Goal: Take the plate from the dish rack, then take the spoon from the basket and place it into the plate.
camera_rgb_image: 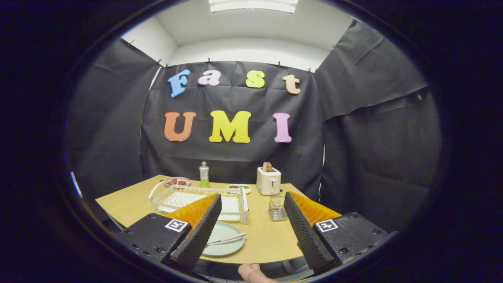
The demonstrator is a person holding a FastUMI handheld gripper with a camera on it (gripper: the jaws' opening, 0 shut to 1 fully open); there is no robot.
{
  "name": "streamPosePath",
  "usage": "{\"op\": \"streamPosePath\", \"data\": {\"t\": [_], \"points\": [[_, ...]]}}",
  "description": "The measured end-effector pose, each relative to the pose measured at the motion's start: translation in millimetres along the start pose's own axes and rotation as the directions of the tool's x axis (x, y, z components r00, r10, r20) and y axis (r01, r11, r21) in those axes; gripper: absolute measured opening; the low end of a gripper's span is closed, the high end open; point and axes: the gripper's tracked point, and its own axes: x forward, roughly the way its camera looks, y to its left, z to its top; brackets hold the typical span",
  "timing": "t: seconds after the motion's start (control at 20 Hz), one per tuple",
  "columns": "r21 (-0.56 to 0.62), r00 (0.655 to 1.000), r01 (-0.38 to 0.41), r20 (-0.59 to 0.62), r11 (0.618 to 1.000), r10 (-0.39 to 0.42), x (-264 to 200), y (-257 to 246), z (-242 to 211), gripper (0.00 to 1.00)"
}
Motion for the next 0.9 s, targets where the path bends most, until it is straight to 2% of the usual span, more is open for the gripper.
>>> {"op": "streamPosePath", "data": {"t": [0.3,0.9], "points": [[0.003,0.999,0.013,0.044,1.0,-0.013,-12.4,-11.3,12.1,1.0],[0.024,1.0,-0.002,0.023,1.0,0.001,-6.0,-8.4,11.4,1.0]]}}
